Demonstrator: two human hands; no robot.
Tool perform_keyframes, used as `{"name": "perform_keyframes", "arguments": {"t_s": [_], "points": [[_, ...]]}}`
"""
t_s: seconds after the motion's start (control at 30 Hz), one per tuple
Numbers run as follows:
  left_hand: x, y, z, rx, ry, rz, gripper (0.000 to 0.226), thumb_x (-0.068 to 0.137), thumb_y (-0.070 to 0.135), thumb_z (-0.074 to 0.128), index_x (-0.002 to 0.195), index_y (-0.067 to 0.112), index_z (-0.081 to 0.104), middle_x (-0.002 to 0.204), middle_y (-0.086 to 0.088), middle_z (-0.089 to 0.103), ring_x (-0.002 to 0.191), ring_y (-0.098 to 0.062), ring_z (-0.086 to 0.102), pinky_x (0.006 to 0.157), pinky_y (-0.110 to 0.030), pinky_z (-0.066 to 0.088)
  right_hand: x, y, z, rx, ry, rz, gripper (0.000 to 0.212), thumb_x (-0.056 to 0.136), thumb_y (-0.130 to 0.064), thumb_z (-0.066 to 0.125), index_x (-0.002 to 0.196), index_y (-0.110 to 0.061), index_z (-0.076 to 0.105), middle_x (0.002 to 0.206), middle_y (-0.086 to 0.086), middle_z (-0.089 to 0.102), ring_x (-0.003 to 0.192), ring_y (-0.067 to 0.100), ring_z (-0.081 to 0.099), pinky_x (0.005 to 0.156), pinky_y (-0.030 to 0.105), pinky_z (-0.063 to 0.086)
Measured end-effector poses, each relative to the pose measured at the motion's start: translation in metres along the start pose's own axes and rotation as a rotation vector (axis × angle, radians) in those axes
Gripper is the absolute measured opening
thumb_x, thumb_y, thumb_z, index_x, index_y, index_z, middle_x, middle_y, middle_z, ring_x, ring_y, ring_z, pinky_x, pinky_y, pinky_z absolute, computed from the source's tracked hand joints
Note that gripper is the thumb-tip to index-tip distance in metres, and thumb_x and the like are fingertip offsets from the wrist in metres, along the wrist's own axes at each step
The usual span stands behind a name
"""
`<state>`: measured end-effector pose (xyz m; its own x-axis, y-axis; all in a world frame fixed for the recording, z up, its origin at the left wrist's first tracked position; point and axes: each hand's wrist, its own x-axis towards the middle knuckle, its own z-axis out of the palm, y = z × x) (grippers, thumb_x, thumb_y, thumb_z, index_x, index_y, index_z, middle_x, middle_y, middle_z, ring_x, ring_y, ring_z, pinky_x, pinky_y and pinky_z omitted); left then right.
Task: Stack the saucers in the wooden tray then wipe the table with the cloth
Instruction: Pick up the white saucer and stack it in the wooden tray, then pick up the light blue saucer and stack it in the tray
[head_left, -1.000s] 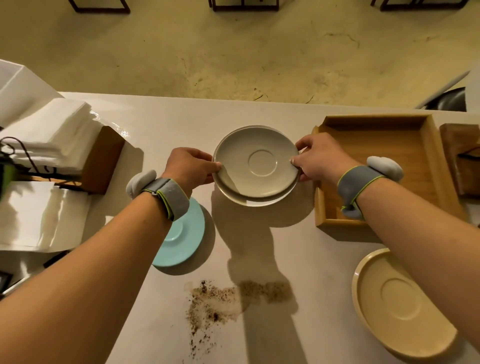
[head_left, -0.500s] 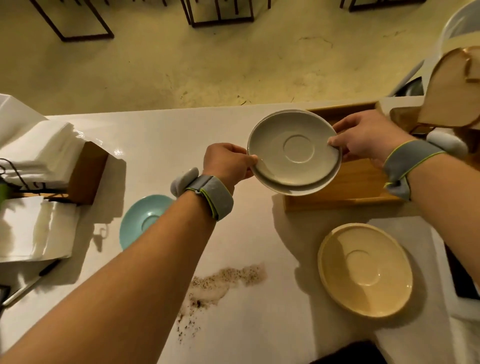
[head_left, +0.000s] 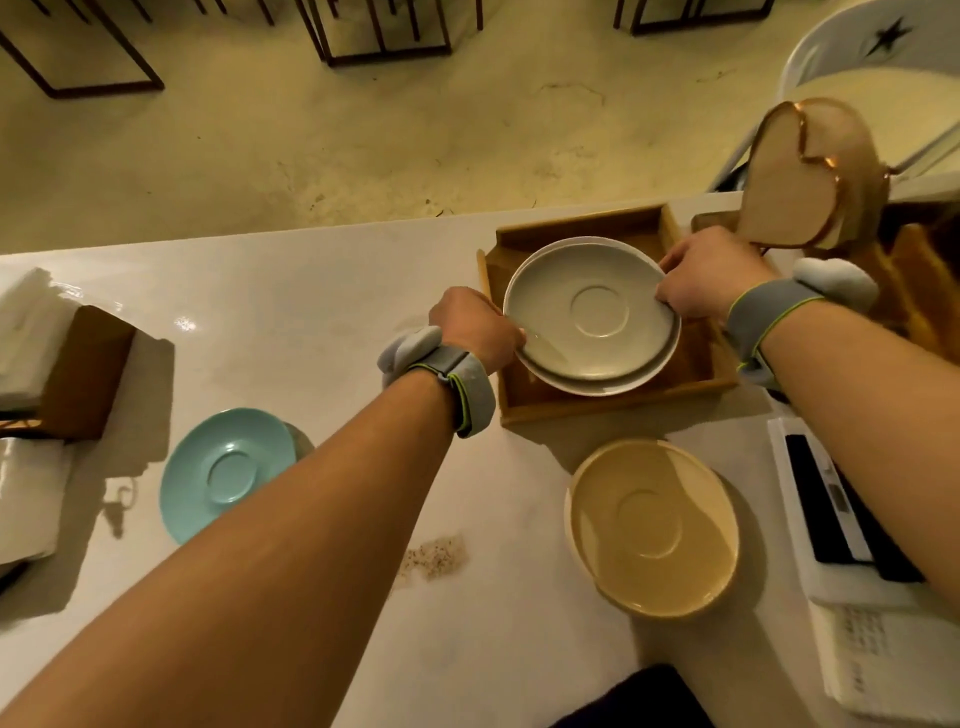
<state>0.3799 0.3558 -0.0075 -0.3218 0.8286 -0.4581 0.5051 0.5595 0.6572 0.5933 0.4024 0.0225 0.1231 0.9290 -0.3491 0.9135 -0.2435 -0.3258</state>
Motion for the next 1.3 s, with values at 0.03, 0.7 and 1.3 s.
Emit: {"name": "perform_keyframes", "arguments": {"t_s": [0.03,0.7,1.3], "points": [[0.001,0.001,0.002,0.022,0.004,0.003,0.016,0.073,0.018,0.081,0.082,0.011,0.070,0.086,-0.012,0.072,0.078,-0.031,0.070,0.075,-0.041,0.060,0.000,-0.001,0.000,-0.045,-0.005,-0.011,0.021,0.082,-0.010,0.062,0.100,-0.007,0.072,0.108,0.018,0.068,0.097,0.038,0.062,0.081,0.041,0.054],[0.017,0.001,0.022,0.172,0.007,0.066,0.022,0.080,0.033,0.072,0.086,0.011,0.068,0.083,-0.010,0.072,0.076,-0.028,0.070,0.077,-0.040,0.059,0.010,-0.004,0.014,-0.282,0.019,-0.025,0.025,0.084,-0.008,0.056,0.105,-0.004,0.069,0.110,0.021,0.065,0.099,0.040,0.060,0.074,0.039,0.048],[-0.041,-0.125,-0.137,-0.050,0.168,0.007,0.013,0.085,0.032,0.068,0.085,0.020,0.072,0.076,0.002,0.073,0.066,-0.010,0.069,0.062,-0.024,0.057,-0.078,-0.121,0.074,0.199,-0.021,-0.370,0.029,0.085,-0.035,0.066,0.110,-0.020,0.067,0.105,-0.001,0.065,0.088,0.015,0.056,0.076,0.032,0.052]]}}
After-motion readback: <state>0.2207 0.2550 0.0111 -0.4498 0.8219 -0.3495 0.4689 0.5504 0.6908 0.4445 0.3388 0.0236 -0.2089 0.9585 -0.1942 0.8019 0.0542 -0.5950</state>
